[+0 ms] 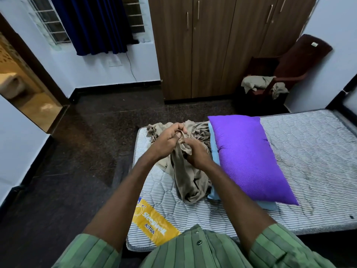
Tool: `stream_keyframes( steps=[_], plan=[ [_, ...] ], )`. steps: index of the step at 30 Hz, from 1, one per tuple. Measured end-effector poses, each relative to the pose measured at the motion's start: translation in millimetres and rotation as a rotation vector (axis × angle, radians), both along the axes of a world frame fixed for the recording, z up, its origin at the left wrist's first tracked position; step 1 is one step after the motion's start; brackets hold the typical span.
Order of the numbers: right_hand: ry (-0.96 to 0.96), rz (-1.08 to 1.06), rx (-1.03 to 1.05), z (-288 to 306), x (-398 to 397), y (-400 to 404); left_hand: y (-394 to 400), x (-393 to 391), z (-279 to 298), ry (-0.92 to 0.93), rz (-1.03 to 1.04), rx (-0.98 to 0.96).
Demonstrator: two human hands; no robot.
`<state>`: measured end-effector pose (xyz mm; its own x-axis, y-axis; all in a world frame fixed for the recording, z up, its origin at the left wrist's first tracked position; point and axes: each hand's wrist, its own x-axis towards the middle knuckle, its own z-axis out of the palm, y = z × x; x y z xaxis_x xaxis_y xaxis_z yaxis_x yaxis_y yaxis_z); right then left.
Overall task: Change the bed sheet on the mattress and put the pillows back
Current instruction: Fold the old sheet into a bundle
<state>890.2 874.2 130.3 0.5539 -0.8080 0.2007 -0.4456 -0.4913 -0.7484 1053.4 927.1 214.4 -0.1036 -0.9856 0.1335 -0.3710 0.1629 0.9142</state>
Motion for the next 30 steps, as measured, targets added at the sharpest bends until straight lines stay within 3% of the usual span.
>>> stream_keyframes(
  steps=[3,10,15,18,20,22,24,30],
  plan=[
    [0.043,0.016,-0.012,-6,-1,5,0,-1,6,0.055,-0.037,0.011],
    [0.143,-0.159,0.06,-24,-6,17,-1,22,12,0.104,0.169,-0.11],
    [0.222,-0.205,0.217,-48,-20,26,-6,63,23,0.227,0.544,-0.196],
    [0.284,-0.4,0.271,-58,-31,28,-5,85,23,0.214,0.683,-0.227],
    [0.349,-0.539,0.173,-57,-36,27,-2,84,18,0.153,0.706,-0.195],
    [0.273,-0.57,0.115,-51,-38,20,1,74,7,0.061,0.688,-0.126],
    [0.072,-0.499,0.186,-37,-33,13,6,55,-3,-0.041,0.604,-0.032],
    [-0.152,-0.4,0.121,16,3,10,10,-3,-31,-0.516,0.097,0.097]
  ],
)
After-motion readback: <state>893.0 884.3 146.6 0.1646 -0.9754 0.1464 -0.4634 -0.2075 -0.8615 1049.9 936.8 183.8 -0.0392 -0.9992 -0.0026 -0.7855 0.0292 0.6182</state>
